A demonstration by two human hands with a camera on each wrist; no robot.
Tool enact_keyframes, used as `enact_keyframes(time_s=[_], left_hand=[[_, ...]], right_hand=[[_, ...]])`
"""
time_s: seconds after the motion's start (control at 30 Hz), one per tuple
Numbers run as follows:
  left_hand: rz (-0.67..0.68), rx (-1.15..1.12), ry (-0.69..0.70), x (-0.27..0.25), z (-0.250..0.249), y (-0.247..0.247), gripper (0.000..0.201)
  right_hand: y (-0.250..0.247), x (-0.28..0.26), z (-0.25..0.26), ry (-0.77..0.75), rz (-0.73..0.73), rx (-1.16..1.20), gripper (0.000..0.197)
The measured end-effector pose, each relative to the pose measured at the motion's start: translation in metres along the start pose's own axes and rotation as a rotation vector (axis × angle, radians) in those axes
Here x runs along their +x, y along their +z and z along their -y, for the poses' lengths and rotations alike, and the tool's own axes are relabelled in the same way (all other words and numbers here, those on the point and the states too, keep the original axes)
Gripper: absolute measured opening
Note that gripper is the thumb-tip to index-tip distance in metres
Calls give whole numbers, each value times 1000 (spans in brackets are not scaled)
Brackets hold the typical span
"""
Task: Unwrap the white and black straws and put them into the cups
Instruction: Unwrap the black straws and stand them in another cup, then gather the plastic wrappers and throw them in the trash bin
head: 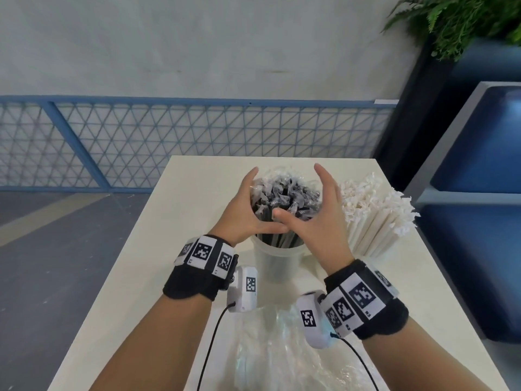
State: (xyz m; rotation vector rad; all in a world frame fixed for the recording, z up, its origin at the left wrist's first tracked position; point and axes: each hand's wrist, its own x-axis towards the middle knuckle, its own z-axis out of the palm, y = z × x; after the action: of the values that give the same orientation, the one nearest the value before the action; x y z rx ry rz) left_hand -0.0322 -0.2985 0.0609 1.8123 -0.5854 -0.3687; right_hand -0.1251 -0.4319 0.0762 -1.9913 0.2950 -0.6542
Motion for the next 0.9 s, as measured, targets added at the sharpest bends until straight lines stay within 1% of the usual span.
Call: enact_keyframes(time_s=[0.07,0.1,0.13,0.17,0.23,0.27,0.3,0.33,0.37,0.4,0.43,0.47,0.53,0.6,0.67,0.73,0.83,0.9], left_hand=[[-79,7,-31,-13,5,0,125],[-147,-5,-55,-21,9,2,119],[-231,-18,-85,-30,13,5,108],[-322,-19,-111,-39,18,10,92],[-476,33,-126,-61,27,26,60],[-518,80,-96,-72,31,36,50],[-511,135,-56,-81,34,48,43],[-441,196,-18,-89,34,60,39],[-316,285,8,-95,35,73,36],[-169,423,36,-98,35,87,34],[-25,577,61,-100,37,102,37],[104,707,66,-100,40,116,46],[328,918,-11,-97,45,138,66],[481,1096,-107,-94,51,151,74],[550,1220,-147,-93,58,158,69],[557,1278,-135,-95,63,161,54],[549,1320,-104,-101,68,159,30],[507,1336,-65,-104,67,154,24]], right_hand=[[-9,-13,2,-132,-73,-39,84],[-14,-20,3,-211,-107,-51,75],[-20,-29,2,-284,-125,-61,63],[-26,-38,0,-346,-126,-74,49],[-35,-56,-13,-411,-55,-91,24],[-40,-64,-23,-398,19,-101,16],[-43,-71,-36,-360,105,-131,14],[-47,-78,-50,-305,193,-185,16],[-50,-83,-65,-239,277,-264,19],[-53,-86,-78,-173,359,-360,25],[-56,-89,-91,-110,444,-468,33],[-59,-91,-101,-40,533,-583,43],[-65,-94,-115,117,699,-800,65],[-67,-99,-123,224,823,-945,81],[-65,-106,-129,255,901,-1027,87],[-62,-113,-134,244,917,-1058,82],[-59,-122,-137,230,899,-1018,54],[-58,-126,-138,228,905,-973,35]])
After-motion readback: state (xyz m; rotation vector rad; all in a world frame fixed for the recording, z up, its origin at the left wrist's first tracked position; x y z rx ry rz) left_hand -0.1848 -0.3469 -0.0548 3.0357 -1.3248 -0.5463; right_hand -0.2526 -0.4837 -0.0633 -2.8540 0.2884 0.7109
